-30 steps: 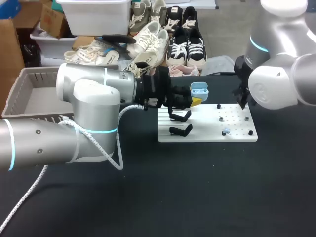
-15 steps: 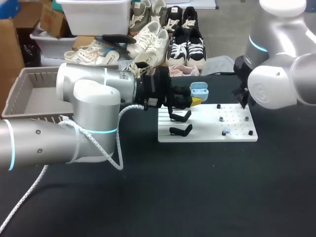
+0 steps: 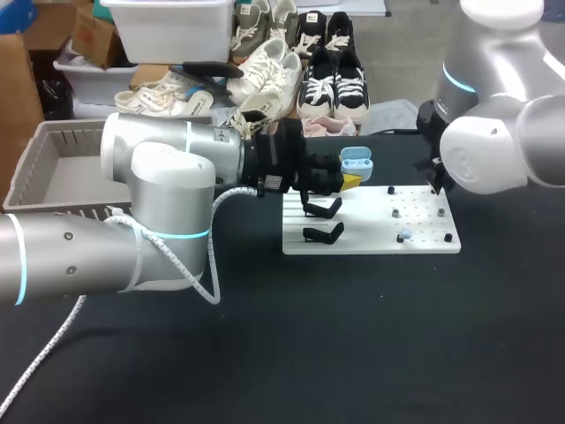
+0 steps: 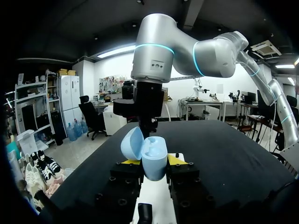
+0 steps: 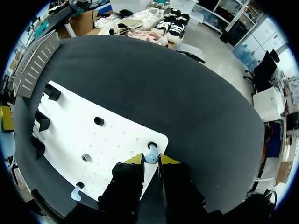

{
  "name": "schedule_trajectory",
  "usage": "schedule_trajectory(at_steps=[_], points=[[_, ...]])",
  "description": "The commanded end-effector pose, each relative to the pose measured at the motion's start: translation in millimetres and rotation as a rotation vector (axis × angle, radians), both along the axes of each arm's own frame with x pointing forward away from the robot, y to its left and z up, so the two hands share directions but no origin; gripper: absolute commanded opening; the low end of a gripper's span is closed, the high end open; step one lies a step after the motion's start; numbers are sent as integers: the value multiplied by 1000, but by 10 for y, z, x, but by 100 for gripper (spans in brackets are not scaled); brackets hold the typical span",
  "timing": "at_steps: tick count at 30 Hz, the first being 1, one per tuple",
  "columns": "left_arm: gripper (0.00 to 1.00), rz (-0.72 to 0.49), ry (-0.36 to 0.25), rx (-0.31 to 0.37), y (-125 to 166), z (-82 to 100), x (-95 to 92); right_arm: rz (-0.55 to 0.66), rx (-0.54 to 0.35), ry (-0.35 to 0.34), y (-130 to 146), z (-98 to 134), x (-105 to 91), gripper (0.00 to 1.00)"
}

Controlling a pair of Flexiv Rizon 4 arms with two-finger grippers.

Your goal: Pick up each earbud case from the left stands, insert the matching earbuds, close the lid, and place the case in the box.

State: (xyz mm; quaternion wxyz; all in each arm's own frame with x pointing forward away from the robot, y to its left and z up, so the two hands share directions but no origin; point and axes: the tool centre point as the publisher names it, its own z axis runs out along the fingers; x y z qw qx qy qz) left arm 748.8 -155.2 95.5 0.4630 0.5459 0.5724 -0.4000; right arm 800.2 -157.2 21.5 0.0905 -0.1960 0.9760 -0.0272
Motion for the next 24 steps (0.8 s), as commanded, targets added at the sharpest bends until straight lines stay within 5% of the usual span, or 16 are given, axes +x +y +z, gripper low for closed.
schedule_trajectory(at_steps=[1,15,24], points=[[0,4,-2,-2,8,-3,-19,-3,-5,2,19,-7,5,0],[0,4,-2,-2,8,-3,-19,2,13,-18,33,438,-243,0],[0,4,-2,-2,8,-3,-19,10,22,-12,38,451,-258,0]])
